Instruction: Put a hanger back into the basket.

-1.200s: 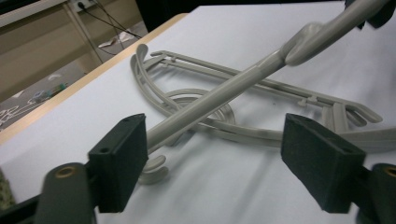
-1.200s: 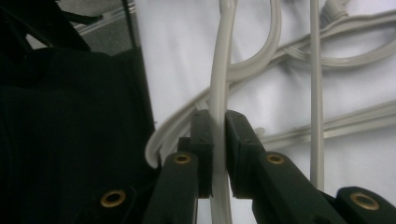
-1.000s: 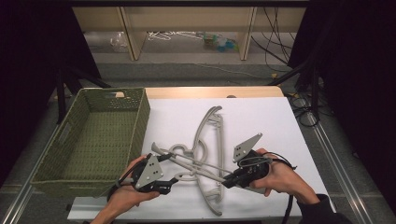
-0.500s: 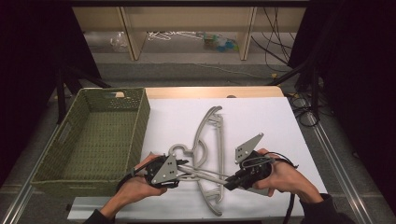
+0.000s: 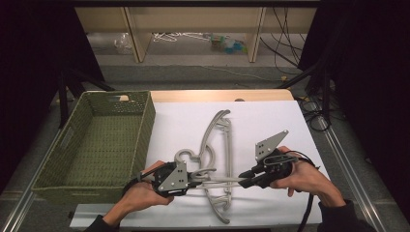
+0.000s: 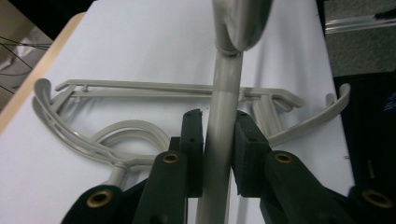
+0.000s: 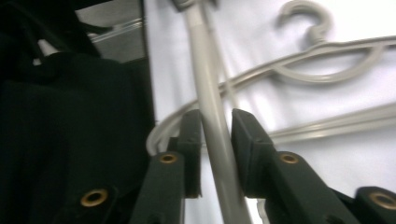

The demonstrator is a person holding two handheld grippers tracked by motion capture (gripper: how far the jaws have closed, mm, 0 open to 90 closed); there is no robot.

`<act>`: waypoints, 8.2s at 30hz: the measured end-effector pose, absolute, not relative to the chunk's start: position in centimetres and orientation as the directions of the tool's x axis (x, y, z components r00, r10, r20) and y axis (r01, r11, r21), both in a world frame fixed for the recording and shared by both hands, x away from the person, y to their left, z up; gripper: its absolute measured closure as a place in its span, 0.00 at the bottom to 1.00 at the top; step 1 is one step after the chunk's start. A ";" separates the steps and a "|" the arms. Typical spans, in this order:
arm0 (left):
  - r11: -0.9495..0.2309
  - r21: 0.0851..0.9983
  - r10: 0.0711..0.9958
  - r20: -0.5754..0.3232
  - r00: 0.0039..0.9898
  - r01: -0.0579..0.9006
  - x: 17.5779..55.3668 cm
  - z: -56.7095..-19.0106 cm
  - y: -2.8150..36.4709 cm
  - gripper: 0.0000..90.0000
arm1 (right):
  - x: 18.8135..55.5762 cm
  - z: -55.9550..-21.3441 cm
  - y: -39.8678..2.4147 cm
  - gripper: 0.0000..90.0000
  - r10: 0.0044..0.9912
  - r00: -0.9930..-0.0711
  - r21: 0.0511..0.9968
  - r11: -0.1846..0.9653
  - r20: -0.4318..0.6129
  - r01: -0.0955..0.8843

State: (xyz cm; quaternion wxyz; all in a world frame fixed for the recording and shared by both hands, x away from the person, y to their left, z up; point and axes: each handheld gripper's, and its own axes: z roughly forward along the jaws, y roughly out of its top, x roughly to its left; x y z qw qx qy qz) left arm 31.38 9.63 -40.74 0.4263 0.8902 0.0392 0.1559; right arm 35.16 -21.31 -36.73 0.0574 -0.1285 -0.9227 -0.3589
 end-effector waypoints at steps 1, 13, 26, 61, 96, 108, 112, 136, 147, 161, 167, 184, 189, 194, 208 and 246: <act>-0.632 0.774 0.212 0.231 0.950 -0.046 31.3 -40.7 9.6 0.86 | 35.2 -36.6 -21.4 0.79 0.209 -0.960 0.652 0.705 0.186 0.280; -0.562 0.808 0.371 0.056 0.927 0.176 31.5 -39.6 10.9 0.88 | 35.7 -35.1 -21.8 0.45 0.452 -0.887 0.719 0.587 0.091 0.373; -0.451 0.825 0.555 -0.039 0.831 0.340 33.1 -39.2 14.2 0.88 | 34.0 -34.4 -19.9 0.32 0.600 -0.799 0.840 0.411 0.045 0.355; -0.208 0.915 0.667 -0.125 0.735 0.344 31.4 -29.9 21.2 0.88 | 31.1 -40.3 -19.0 0.29 0.566 -0.818 0.778 0.470 0.096 0.417; -0.223 0.900 0.835 -0.023 0.549 0.376 34.8 -30.4 33.5 0.88 | 31.3 -40.9 -18.8 0.26 0.562 -0.821 0.760 0.489 0.101 0.428; -0.234 0.887 0.868 0.007 0.496 0.397 36.0 -31.1 36.8 0.88 | 31.5 -41.1 -18.8 0.26 0.564 -0.819 0.756 0.488 0.109 0.437; -0.255 0.879 0.869 0.025 0.495 0.403 36.4 -31.3 37.2 0.88 | 31.5 -41.1 -18.7 0.26 0.563 -0.819 0.755 0.489 0.110 0.438; -0.343 0.814 0.859 0.071 0.507 0.468 39.3 -34.4 38.6 0.88 | 31.6 -41.2 -18.9 0.27 0.565 -0.817 0.757 0.483 0.114 0.439; -0.340 0.761 0.872 0.036 0.488 0.552 40.6 -37.1 37.8 0.87 | 31.6 -41.3 -18.9 0.27 0.564 -0.818 0.753 0.488 0.114 0.441; -0.359 0.664 0.892 0.037 0.451 0.656 41.6 -39.6 38.1 0.87 | 31.6 -41.2 -18.9 0.27 0.565 -0.817 0.758 0.483 0.114 0.439; -0.315 0.649 0.914 0.012 0.405 0.692 41.8 -40.5 38.6 0.85 | 31.6 -41.1 -18.9 0.27 0.564 -0.817 0.753 0.483 0.123 0.446; -0.183 0.643 0.960 -0.045 0.276 0.744 42.5 -41.3 39.6 0.78 | 31.6 -41.4 -18.7 0.27 0.558 -0.821 0.749 0.492 0.120 0.444; -0.196 0.607 0.973 0.020 0.232 0.770 42.7 -41.1 39.7 0.77 | 31.6 -41.4 -18.7 0.27 0.560 -0.819 0.748 0.490 0.124 0.448; -0.158 0.637 0.979 0.002 0.203 0.754 42.4 -40.6 40.1 0.77 | 31.6 -41.5 -18.7 0.27 0.560 -0.819 0.744 0.494 0.123 0.449; -0.091 0.838 0.955 -0.081 0.286 0.538 37.2 -36.2 35.5 0.44 | 31.7 -41.8 -18.6 0.26 0.566 -0.815 0.752 0.484 0.121 0.448; -0.136 0.945 0.718 -0.112 0.687 0.297 28.1 -42.3 18.3 0.19 | 32.1 -42.5 -18.4 0.22 0.594 -0.794 0.778 0.435 0.129 0.452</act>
